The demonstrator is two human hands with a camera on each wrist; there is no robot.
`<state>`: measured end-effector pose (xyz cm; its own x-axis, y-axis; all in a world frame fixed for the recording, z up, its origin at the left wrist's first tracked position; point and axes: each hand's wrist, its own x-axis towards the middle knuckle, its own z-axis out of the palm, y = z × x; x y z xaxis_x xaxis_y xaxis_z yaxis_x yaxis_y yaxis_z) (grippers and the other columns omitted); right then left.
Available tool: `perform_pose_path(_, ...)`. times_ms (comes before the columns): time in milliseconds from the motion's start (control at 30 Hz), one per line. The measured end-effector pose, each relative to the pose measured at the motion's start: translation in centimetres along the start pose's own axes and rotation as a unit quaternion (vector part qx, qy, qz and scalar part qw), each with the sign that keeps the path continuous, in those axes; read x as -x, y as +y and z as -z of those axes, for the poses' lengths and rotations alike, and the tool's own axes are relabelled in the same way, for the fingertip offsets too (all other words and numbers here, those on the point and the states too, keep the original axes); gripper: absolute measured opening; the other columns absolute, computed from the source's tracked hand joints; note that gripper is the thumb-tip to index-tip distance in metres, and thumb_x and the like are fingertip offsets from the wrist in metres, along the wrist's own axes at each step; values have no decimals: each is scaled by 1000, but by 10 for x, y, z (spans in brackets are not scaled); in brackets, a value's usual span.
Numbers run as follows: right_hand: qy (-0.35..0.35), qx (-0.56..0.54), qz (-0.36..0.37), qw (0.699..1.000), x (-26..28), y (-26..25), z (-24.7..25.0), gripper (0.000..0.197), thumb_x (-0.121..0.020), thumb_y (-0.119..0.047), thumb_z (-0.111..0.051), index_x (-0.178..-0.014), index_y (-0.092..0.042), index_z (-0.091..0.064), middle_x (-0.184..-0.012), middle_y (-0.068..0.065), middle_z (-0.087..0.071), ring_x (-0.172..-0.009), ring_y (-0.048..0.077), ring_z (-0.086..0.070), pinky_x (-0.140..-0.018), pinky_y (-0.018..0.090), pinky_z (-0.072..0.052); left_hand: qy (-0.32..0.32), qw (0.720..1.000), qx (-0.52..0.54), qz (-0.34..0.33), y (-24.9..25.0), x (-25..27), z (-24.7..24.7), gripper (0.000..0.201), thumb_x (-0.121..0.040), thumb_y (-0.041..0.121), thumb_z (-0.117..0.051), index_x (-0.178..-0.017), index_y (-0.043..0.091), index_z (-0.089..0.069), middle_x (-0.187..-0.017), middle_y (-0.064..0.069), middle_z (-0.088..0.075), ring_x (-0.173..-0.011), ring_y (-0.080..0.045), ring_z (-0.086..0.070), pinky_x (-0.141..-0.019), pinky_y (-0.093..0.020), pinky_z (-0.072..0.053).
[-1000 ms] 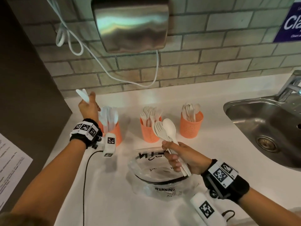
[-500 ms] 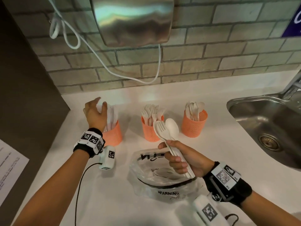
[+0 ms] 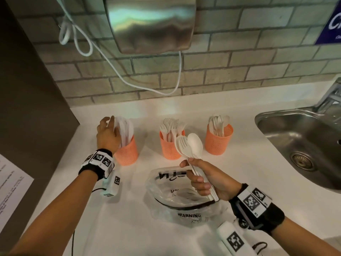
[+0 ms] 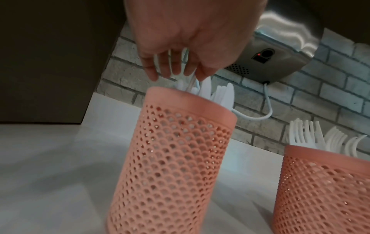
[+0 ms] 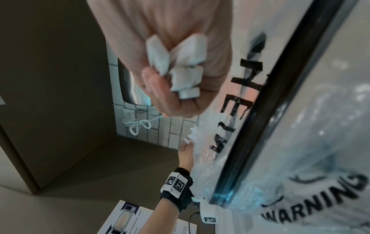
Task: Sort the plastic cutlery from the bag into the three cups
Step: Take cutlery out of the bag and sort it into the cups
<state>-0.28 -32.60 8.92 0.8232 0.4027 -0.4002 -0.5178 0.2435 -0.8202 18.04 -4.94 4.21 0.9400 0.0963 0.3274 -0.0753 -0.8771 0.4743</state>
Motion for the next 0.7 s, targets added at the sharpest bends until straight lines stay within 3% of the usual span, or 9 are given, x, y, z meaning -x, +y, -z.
perform_pose_path(133,13,13,4,1000,2,-1,0,24,-95,-33,-37,-95,-16,-53,-44,-6,-31,-29,3,-24,-30,13,-23,79,996,35,3,0,-4,1,29,-93,12,-47,-109,-7,-62,-117,-27,-54,-106,-42,-51,-87,-42,-43)
perform_pose_path(233,21,18,9,1000,3,-1,1,24,-95,-34,-37,-94,-17,-54,-44,-6,-31,-29,3,-24,-30,13,-23,112,990,81,13,2,-7,4,23,-92,11,-49,-99,-6,-62,-99,-29,-59,-85,-41,-57,-72,-31,-37)
perform_pose_path(333,25,18,11,999,4,0,2,24,-95,-34,-37,-94,-17,-53,-44,-6,-30,-29,3,-24,-30,13,-23,122,986,111,6,2,-6,8,21,-92,8,-48,-106,-3,-58,-95,-26,-63,-83,-38,-59,-71,-30,-37)
perform_pose_path(433,25,19,8,999,3,2,2,24,-95,-34,-37,-96,-16,-53,-45,-6,-30,-30,3,-24,-31,12,-23,85,990,110,-9,2,5,7,35,-91,5,-46,-126,7,-47,-94,-24,-62,-81,-36,-58,-78,-40,-46)
perform_pose_path(500,23,20,8,999,1,2,2,24,-95,-34,-38,-96,-16,-53,-46,-5,-30,-30,3,-24,-31,13,-23,54,995,82,-15,-1,10,5,46,-92,5,-44,-136,14,-39,-107,-24,-61,-93,-40,-59,-86,-47,-47)
perform_pose_path(567,21,20,9,1000,0,1,1,23,-95,-33,-38,-96,-16,-53,-46,-5,-30,-30,3,-24,-30,13,-23,56,996,65,-32,-5,13,3,43,-92,3,-44,-135,12,-44,-116,-24,-59,-99,-44,-59,-88,-48,-47)
perform_pose_path(700,22,23,9,999,-3,0,-1,23,-96,-32,-37,-96,-16,-53,-46,-5,-30,-30,3,-24,-30,13,-23,90,993,75,-24,-11,15,2,31,-91,3,-48,-121,6,-52,-90,-25,-62,-79,-43,-61,-74,-46,-47)
